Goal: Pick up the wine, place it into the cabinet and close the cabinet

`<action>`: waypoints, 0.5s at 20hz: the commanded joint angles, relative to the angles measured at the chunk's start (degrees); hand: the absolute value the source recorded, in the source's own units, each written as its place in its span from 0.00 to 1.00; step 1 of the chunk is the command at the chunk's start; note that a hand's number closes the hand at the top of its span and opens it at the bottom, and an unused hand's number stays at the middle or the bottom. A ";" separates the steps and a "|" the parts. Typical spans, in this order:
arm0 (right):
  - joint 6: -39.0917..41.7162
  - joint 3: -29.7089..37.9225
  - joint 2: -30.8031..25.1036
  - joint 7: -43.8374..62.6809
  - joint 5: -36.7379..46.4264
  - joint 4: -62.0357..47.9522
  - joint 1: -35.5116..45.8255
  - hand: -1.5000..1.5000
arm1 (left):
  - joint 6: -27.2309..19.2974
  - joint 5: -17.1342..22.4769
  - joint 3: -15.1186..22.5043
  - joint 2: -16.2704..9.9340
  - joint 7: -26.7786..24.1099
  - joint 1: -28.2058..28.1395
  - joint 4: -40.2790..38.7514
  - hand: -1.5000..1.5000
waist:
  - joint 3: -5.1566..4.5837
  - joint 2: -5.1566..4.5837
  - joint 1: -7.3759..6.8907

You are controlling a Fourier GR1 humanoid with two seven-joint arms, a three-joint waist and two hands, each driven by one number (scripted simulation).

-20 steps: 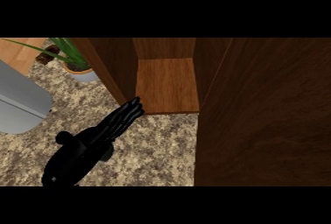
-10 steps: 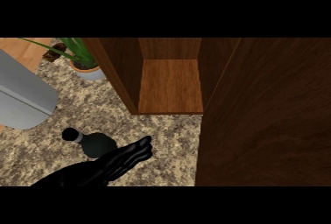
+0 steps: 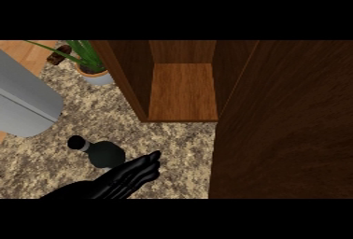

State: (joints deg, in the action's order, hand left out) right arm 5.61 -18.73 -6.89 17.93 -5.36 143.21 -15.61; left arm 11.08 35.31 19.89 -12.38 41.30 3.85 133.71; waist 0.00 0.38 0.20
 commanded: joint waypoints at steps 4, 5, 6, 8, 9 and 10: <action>-2.37 -1.48 -0.97 6.78 0.39 11.93 -2.50 0.00 | -6.00 1.74 0.04 -0.52 6.05 -0.42 14.12 0.00 | -0.02 0.34 -0.30; -2.73 -1.17 -0.99 7.14 1.13 11.44 -0.11 0.00 | -7.67 -1.10 2.07 1.12 6.00 1.35 12.46 0.00 | 0.00 0.23 -0.32; -2.82 0.35 -1.58 8.66 -0.21 10.39 1.22 0.00 | -8.21 0.18 1.36 0.25 7.50 1.27 13.62 0.00 | 0.00 0.10 -0.57; -3.40 -1.04 -0.98 7.51 1.10 10.21 0.82 0.00 | -9.09 0.46 -1.94 -0.29 8.16 4.89 12.66 0.00 | -0.01 0.19 -0.34; -3.26 -3.63 -1.27 7.25 2.44 12.40 -2.03 0.00 | -8.27 1.41 -2.14 -0.36 7.14 2.89 12.68 0.00 | -0.05 0.37 -0.04; -3.53 -0.21 -2.14 8.71 -0.40 13.00 -0.98 0.00 | -9.28 0.53 -1.29 -0.10 7.37 2.61 14.33 0.00 | -0.03 0.50 -0.45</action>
State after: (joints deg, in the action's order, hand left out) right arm 3.11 -20.07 -7.37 20.65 -4.43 143.74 -14.20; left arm 4.36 35.38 19.64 -11.69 46.35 7.58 134.51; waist -0.02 0.64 -0.03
